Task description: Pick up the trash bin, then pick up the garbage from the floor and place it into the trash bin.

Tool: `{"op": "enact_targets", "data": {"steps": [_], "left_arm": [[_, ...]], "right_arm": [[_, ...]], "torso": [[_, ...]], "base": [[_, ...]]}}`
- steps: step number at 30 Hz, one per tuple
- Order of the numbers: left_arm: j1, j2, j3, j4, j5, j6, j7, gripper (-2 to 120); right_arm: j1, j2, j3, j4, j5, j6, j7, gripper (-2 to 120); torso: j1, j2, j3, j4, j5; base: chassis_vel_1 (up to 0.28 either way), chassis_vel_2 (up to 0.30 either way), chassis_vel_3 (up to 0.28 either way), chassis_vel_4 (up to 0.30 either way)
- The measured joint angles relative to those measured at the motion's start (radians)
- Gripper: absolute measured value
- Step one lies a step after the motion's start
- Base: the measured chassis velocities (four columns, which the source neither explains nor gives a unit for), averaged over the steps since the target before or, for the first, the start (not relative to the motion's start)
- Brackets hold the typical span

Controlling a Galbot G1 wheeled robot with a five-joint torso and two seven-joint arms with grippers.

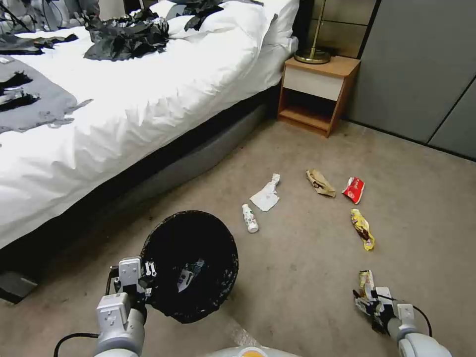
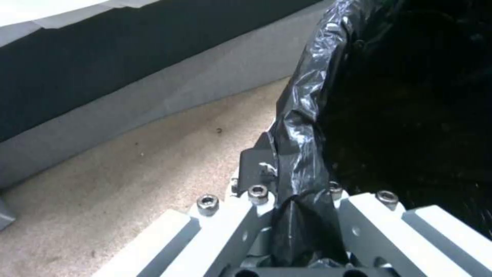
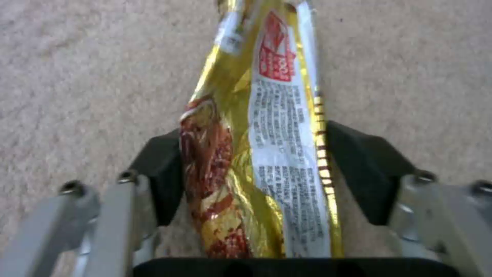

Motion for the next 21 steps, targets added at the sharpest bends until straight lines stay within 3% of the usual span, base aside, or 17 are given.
{"op": "enact_targets", "data": {"steps": [8,21], "left_arm": [[0.01,0.0,-0.002,-0.006,0.0,-0.008,0.0,1],[0.006,0.001,0.002,-0.006,0.004,-0.008,-0.001,1]], "right_arm": [[0.018,0.002,0.002,-0.064,0.0,0.036,-0.017,43],[0.005,0.0,0.007,-0.022,-0.002,0.051,-0.009,13]], "torso": [[0.0,0.0,0.0,0.0003,-0.0001],[0.0,0.0,0.0,0.0007,0.0029]], "base": [[0.0,0.0,0.0,0.0],[0.0,0.0,0.0,0.0]]}}
